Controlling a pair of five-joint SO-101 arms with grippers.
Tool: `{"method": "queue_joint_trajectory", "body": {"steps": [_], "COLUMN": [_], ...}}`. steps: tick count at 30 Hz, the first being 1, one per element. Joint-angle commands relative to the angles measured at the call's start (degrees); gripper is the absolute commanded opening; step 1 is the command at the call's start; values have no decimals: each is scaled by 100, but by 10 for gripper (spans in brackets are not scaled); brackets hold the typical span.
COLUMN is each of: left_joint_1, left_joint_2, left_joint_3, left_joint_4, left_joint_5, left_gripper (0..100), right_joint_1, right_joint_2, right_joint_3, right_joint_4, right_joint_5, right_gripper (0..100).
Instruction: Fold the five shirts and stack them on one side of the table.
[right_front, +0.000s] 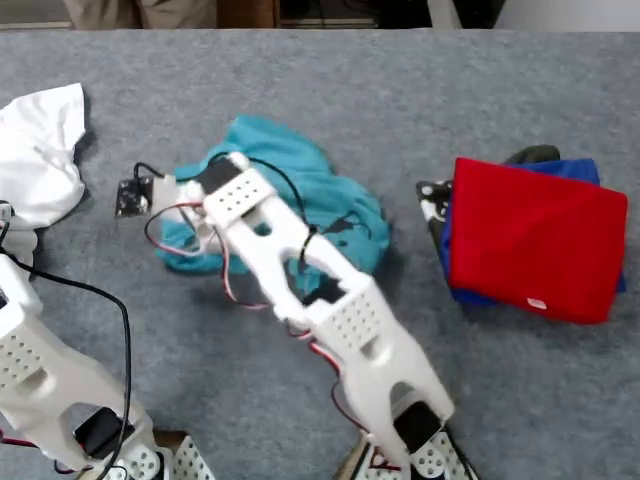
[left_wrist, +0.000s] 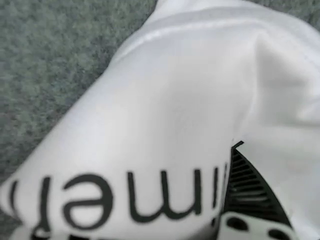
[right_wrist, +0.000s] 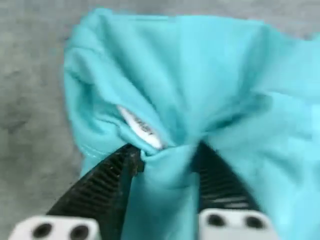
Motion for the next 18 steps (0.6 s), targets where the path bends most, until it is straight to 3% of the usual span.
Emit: {"method": "queue_joint_trajectory", "body": {"steps": [1,12,18], "left_joint_1": [-62,-53,18], "left_joint_2": [-57,-57,-57], "left_joint_3": [-264,-264,-255], "left_joint_4": [18,35,35], "left_joint_5": [26,26,18], "left_gripper": [258,258,258], "right_joint_1": [400,1015,1543], "right_joint_2": [145,171,-585], "right_joint_3": [-716,-3855,-3811], "right_joint_4": [343,2646,2637], "right_joint_5": [-316,-360,-677], "right_gripper": [22,5,5]}}
